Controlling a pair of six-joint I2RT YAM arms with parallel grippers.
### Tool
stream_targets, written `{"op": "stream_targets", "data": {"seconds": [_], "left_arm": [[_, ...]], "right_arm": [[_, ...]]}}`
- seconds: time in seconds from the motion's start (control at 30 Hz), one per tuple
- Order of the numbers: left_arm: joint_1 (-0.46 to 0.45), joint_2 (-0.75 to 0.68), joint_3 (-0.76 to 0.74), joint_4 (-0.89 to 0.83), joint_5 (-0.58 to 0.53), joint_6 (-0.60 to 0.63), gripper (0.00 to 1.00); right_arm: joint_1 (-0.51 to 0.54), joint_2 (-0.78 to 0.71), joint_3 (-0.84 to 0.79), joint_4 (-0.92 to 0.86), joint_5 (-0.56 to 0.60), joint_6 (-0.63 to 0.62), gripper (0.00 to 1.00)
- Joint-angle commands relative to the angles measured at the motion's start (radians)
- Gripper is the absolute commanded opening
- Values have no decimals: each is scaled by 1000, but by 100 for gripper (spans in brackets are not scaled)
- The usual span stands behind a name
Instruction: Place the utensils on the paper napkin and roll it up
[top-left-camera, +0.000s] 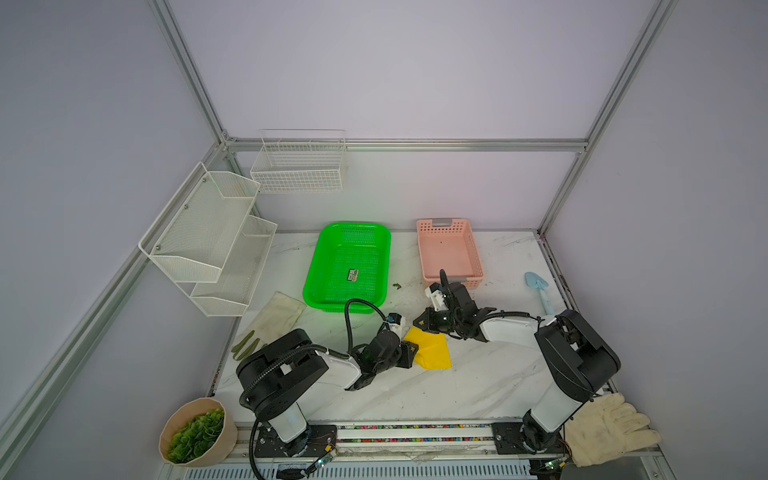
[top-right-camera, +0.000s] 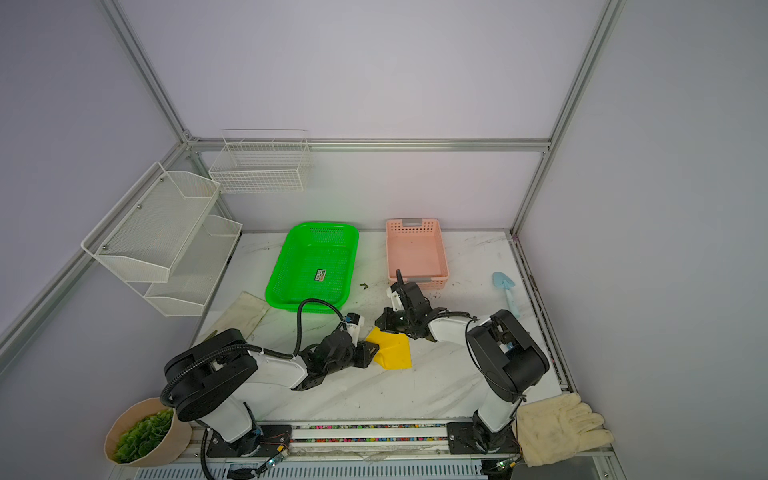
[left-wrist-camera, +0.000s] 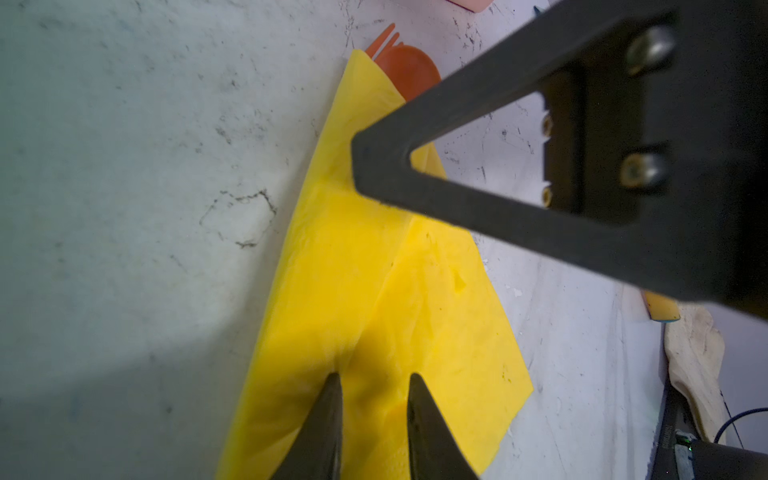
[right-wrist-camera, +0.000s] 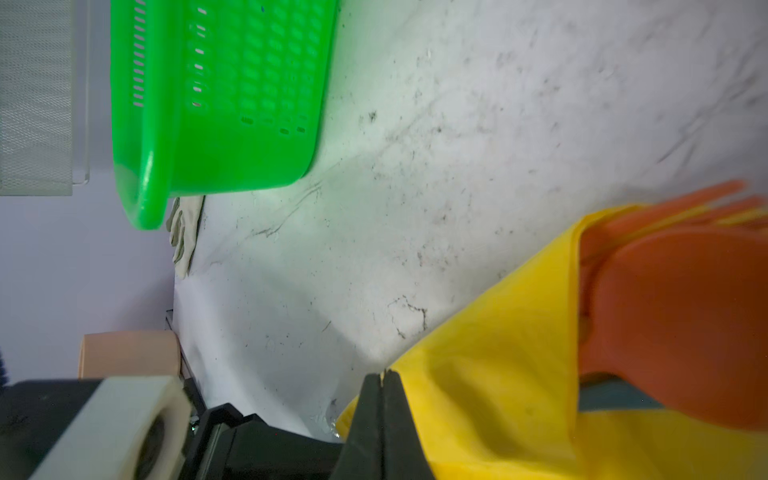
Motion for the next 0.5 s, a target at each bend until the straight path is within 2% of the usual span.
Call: {"op": "stream_targets", "data": {"seconds": [0.0,0.47], "left_arm": [[1,17,-26,-35,-24,-11,28],[2,7,-33,-42,-40,-28,28]], "right_arm": [[18,16,-11,127,-45,39,0],[11,150,-32,157,-10,-25,0]]}}
